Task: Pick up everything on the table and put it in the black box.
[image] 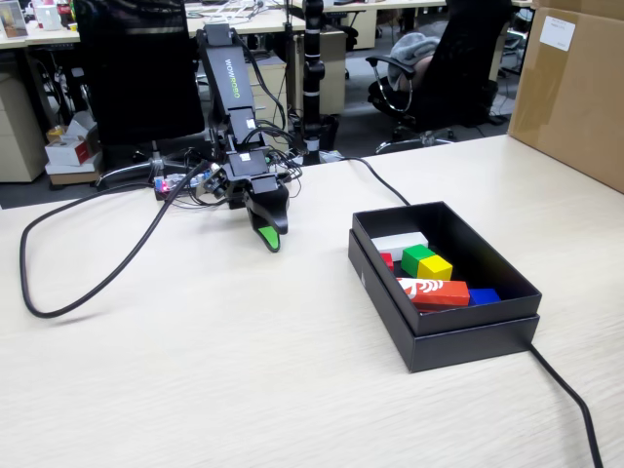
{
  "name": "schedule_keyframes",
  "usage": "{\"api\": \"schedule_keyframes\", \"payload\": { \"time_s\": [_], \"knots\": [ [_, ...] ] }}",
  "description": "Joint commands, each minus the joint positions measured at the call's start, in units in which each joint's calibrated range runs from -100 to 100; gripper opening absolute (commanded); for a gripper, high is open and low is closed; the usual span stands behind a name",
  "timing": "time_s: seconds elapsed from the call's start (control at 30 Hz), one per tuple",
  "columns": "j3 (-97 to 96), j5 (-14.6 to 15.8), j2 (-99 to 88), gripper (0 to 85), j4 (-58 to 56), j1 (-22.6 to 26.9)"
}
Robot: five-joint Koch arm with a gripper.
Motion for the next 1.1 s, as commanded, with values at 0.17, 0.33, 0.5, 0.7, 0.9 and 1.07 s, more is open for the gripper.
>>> {"api": "schedule_keyframes", "payload": {
  "time_s": [0.17, 0.33, 0.5, 0.7, 0.9, 1.07],
  "knots": [
    [-5.44, 1.81, -2.89, 41.6, 4.11, 0.59],
    [-5.62, 1.76, -3.12, 41.9, 4.11, 0.44],
    [-5.8, 1.76, -3.23, 50.1, 4.11, 0.29],
    [-8.7, 1.71, -8.63, 50.4, 4.2, 0.29],
    [-8.79, 1.71, -8.74, 50.4, 4.2, 0.29],
    [-8.79, 1.71, -8.74, 50.4, 4.11, 0.29]
  ]
}}
